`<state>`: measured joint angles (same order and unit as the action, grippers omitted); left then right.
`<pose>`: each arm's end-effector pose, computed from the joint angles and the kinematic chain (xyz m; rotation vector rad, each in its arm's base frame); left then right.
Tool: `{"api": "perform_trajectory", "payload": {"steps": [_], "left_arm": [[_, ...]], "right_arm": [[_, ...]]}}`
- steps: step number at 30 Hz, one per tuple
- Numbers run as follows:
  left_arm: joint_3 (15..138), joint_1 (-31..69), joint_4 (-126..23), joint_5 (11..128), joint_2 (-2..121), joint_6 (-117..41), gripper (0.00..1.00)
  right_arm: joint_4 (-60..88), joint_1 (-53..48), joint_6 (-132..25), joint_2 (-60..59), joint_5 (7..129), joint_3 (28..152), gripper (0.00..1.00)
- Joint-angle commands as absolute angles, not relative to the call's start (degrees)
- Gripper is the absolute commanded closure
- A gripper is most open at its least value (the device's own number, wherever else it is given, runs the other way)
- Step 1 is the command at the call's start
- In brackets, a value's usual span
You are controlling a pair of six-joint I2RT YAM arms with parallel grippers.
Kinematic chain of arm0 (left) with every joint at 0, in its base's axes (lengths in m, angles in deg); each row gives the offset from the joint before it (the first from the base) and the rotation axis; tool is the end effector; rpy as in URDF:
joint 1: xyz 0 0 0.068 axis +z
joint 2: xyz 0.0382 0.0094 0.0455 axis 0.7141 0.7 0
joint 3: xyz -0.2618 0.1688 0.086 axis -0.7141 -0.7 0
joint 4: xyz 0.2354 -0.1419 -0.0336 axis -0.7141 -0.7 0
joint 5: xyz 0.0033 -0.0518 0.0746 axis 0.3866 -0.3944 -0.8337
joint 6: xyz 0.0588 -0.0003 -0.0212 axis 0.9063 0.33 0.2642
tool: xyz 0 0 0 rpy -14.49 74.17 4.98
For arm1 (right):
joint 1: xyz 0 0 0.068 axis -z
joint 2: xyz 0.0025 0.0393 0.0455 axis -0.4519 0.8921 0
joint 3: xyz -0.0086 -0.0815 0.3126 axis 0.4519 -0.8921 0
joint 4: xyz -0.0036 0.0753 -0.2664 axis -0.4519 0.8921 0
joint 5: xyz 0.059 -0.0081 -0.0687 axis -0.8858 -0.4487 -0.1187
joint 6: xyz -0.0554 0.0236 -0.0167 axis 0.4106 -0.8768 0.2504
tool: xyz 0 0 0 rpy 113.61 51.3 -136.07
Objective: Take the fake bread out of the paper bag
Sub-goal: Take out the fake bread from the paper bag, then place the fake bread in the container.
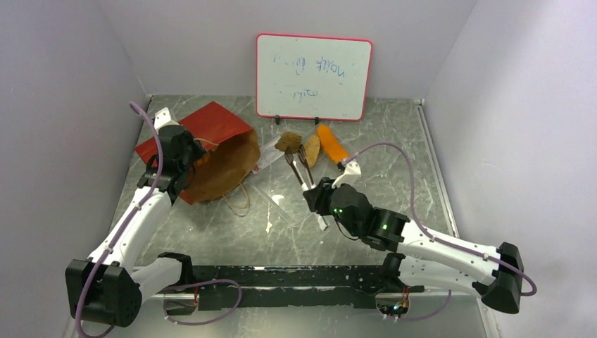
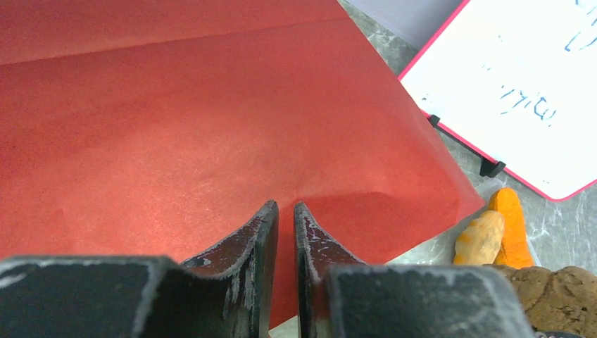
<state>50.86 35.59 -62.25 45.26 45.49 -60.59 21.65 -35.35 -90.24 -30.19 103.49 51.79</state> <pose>0.2449 -0.0297 0.3344 -0.5944 1.8767 -0.2295 0.1127 0.1659 0.3096 0.0036 1.9946 0.7444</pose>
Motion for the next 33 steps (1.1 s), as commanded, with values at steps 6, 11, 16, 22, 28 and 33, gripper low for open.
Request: {"api": "perform_trajectory", "payload": {"steps": [6,11,16,22,28,33], "left_arm": [[52.84,35.28,-59.88,47.13,44.94,-59.41,0.9],[52.91,35.23,-59.82,47.75,44.92,-59.61,0.9],[52.88,35.22,-59.66,48.06,44.79,-59.62,0.89],[52.86,35.29,-59.88,48.05,44.62,-59.26,0.89],[52.81,35.29,-59.62,48.15,44.68,-59.25,0.89],[52.77,35.29,-59.53,48.3,44.9,-59.35,0.89]], "right_arm": [[38.48,-34.44,-103.91,-36.15,117.65,49.55,1.0],[41.63,-33.92,-107.47,-35.14,119.07,48.49,1.0],[41.22,-33.08,-107.91,-33.3,119.44,47.61,1.0],[39.38,-31.83,-107.98,-30.6,118.06,46.32,1.0],[38.75,-31.19,-108.66,-29.01,116.44,45.55,0.95],[39.17,-31.07,-109.7,-28.34,115.6,45.67,0.73]]}}
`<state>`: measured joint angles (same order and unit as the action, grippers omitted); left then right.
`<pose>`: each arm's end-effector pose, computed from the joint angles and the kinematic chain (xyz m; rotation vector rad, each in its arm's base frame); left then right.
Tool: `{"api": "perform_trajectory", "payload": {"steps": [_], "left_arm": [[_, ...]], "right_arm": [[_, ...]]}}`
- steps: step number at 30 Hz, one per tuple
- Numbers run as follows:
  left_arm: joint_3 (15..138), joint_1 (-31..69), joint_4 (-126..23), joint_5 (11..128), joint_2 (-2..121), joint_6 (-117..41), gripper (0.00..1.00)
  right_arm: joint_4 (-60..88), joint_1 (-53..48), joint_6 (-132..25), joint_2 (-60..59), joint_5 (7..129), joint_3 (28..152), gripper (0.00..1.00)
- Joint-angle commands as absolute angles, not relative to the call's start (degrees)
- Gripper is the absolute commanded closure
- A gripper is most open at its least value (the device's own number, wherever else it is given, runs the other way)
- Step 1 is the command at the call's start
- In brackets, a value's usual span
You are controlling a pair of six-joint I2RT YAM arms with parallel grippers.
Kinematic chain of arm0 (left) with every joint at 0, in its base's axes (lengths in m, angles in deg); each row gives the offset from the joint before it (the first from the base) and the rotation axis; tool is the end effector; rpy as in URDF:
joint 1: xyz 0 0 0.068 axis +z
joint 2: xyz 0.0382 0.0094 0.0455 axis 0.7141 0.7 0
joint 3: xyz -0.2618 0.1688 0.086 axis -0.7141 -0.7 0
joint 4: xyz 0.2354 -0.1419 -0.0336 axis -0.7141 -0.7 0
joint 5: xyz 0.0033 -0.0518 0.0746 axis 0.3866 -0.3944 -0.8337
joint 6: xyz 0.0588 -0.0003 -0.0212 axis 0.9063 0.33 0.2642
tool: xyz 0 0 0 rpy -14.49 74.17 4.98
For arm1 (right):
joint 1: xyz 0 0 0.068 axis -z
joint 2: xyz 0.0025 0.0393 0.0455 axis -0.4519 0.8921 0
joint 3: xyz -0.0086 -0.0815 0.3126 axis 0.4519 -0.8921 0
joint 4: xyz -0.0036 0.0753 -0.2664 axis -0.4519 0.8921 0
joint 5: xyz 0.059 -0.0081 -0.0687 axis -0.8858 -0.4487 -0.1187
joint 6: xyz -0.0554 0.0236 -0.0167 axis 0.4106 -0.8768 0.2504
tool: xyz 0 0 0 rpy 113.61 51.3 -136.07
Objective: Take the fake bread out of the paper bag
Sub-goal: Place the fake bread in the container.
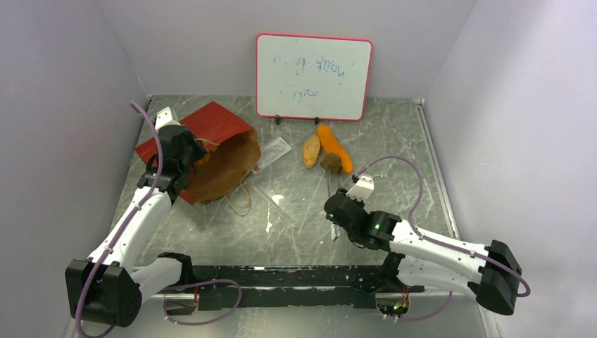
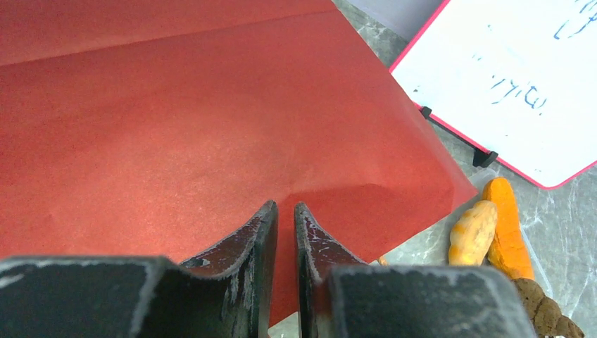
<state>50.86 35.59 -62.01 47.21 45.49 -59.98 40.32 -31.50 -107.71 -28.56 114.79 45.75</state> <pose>0.2452 -0.0314 0.3347 -0.5642 1.8877 -0.2567 0.1142 0.1278 0.2405 0.3431 2.1860 0.3082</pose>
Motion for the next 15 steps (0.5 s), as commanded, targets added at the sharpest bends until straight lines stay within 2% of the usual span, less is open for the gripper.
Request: {"api": "perform_trajectory", "payload": {"steps": [1,6,15], "left_arm": [[52.8,35.27,-59.48,48.32,44.92,-59.42,0.89],[52.75,35.29,-59.54,48.5,45.01,-59.57,0.89],[52.24,35.29,-59.32,48.59,44.76,-59.7,0.89]], "right_arm": [[39.39,-31.08,-110.03,-28.14,115.57,45.7,0.68],[39.86,-30.78,-110.83,-28.03,114.94,45.76,0.6],[39.04,-30.71,-112.05,-28.17,112.37,44.93,0.58]]}}
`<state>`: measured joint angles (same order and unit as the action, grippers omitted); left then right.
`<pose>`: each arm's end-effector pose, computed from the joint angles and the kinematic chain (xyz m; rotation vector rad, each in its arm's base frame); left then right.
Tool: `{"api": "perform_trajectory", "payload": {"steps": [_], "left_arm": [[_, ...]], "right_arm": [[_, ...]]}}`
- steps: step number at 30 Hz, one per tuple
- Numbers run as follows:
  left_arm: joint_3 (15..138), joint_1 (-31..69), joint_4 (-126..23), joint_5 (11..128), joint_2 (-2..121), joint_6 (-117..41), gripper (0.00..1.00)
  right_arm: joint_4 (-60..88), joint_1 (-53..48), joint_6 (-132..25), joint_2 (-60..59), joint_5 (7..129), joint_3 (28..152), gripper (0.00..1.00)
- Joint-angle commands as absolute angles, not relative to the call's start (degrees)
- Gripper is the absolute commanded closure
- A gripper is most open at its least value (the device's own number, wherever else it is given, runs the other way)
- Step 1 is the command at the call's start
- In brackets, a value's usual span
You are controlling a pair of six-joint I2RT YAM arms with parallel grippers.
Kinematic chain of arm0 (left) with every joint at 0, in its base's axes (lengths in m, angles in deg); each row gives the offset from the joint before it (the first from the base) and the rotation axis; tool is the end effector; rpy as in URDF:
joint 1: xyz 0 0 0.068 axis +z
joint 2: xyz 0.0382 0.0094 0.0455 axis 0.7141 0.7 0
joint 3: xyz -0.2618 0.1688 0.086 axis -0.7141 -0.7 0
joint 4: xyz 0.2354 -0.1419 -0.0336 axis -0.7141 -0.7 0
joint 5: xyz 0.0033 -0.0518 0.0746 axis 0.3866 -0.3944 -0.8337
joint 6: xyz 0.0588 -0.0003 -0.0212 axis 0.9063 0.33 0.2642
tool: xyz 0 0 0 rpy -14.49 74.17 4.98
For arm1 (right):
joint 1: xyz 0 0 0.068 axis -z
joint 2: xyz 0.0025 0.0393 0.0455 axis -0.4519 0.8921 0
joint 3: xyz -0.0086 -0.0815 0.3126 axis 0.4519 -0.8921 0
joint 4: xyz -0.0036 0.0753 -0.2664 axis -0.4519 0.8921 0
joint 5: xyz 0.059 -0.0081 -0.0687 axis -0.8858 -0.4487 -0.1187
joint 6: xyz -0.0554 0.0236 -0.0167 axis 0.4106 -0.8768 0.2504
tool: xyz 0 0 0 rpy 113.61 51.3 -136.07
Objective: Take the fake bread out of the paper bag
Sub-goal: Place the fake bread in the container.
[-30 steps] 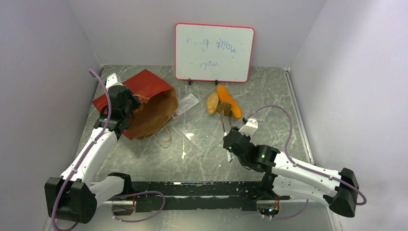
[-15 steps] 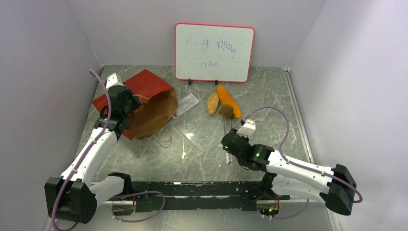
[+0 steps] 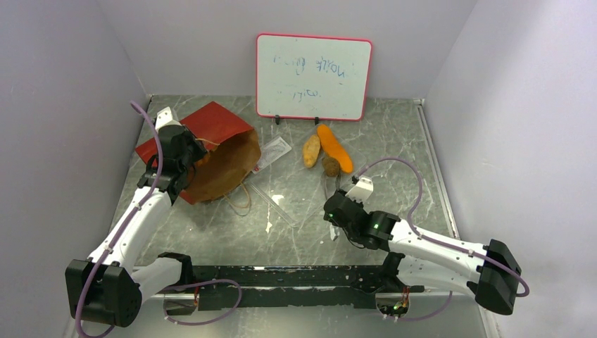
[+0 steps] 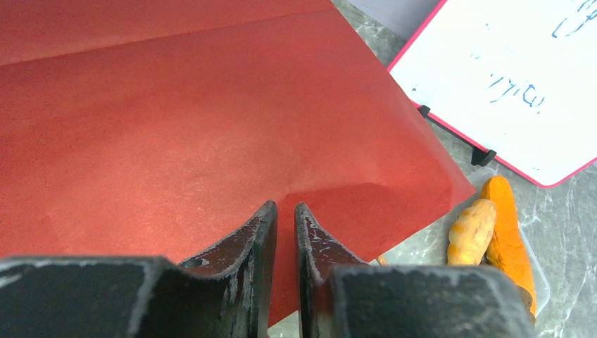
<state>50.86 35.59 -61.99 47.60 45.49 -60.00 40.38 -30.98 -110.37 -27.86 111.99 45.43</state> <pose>0.2452 -0.0317 0.3347 -0.5606 1.8896 -0.2636 0.1147 0.1291 0.2356 0.3821 2.2265 0.3450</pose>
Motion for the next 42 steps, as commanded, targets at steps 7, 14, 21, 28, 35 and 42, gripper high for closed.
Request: {"api": "perform_trajectory", "payload": {"steps": [7,14,21,28,35,42], "left_arm": [[52.18,35.29,-59.4,48.42,44.48,-59.53,0.89],[51.71,35.29,-59.21,48.68,44.53,-59.79,0.89],[51.91,35.29,-59.29,48.33,44.76,-59.18,0.89],[52.13,35.28,-59.39,48.15,45.23,-59.09,0.89],[52.67,35.27,-59.9,48.05,44.93,-58.94,0.89],[52.71,35.24,-60.41,48.33,44.5,-58.95,0.89]], "right_arm": [[41.39,-30.72,-112.01,-29.3,112.57,46.22,0.58],[43.48,-31.06,-112.61,-30.7,112.44,46.98,0.58],[45.85,-33.07,-114.45,-32.0,113.12,47.75,0.59],[47.85,-38.21,-117.48,-31.55,115.37,48.51,0.6],[51.49,-44.36,-122.23,-29.21,118.97,50.61,0.6],[54.45,-48.57,-125.46,-29.37,120.84,52.0,0.61]]}}
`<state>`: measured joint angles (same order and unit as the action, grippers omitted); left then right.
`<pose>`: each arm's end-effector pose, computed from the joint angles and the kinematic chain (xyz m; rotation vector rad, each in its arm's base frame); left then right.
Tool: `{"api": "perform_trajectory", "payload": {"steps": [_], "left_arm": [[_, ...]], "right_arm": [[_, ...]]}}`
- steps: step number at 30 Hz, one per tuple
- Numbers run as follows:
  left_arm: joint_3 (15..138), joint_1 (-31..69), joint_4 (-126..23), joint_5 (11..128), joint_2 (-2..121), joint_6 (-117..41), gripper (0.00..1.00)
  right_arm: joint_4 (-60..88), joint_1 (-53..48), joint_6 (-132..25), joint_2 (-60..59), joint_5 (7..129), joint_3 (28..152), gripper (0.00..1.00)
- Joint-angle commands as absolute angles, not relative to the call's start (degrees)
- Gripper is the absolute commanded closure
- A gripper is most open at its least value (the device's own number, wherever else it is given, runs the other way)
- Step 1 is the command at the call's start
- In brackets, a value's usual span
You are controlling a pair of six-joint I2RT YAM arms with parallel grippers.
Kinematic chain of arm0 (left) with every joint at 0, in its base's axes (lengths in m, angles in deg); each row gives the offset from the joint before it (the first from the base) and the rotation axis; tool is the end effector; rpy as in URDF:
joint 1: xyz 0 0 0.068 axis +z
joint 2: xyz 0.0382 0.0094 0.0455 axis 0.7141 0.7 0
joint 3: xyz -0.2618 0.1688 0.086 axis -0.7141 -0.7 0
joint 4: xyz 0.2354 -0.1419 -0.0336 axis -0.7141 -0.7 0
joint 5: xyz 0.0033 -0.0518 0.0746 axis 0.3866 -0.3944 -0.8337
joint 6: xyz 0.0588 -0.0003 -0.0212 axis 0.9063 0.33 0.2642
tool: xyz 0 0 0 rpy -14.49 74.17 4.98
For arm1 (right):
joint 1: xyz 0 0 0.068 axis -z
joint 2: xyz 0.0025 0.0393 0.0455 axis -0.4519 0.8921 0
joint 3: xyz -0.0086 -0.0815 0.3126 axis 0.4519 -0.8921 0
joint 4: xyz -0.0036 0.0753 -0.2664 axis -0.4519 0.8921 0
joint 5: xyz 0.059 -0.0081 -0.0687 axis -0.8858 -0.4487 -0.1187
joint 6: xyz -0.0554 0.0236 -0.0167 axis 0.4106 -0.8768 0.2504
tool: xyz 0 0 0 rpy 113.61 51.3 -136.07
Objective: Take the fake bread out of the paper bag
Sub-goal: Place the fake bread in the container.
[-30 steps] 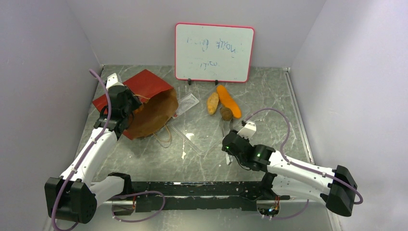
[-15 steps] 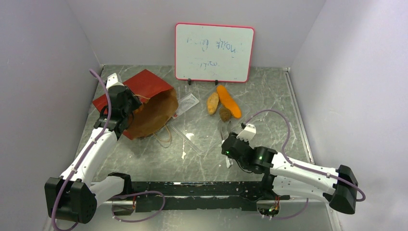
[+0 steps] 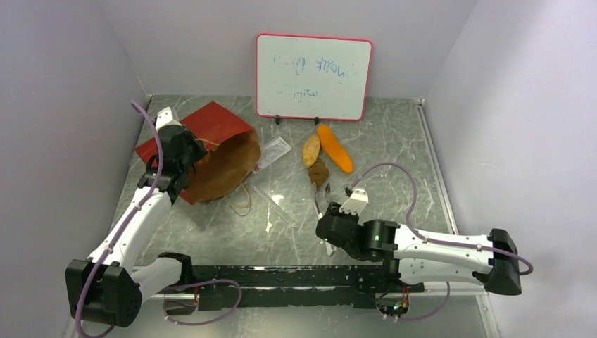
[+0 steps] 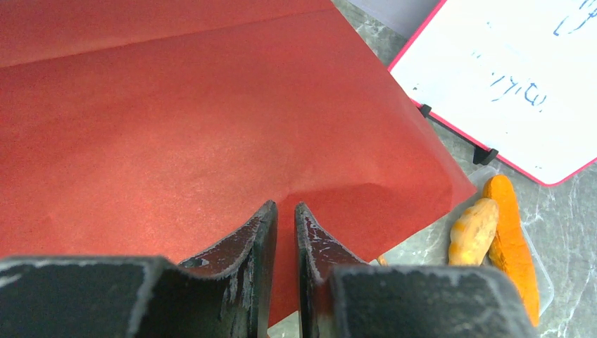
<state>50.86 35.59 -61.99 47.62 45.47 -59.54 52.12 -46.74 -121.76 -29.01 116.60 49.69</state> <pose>0.2451 -0.0317 0.3348 -0.5526 1.8913 -0.2588 0.0744 0.1420 0.2516 0.2854 2.2677 0.4256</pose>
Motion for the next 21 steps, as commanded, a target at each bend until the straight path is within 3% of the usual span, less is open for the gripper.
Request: {"api": "perform_trajectory", "payload": {"steps": [1,14,21], "left_arm": [[52.66,35.26,-60.45,48.26,44.51,-58.99,0.89],[52.91,35.28,-61.25,47.63,44.66,-58.52,0.89],[52.53,35.29,-61.52,47.71,44.18,-58.42,0.89]], "right_arm": [[54.78,-49.19,-125.85,-29.23,121.04,52.33,0.61],[61.99,-63.56,-133.76,-20.46,127.19,61.43,0.63],[58.0,-67.95,-127.87,-13.83,129.25,68.43,0.64]]}}
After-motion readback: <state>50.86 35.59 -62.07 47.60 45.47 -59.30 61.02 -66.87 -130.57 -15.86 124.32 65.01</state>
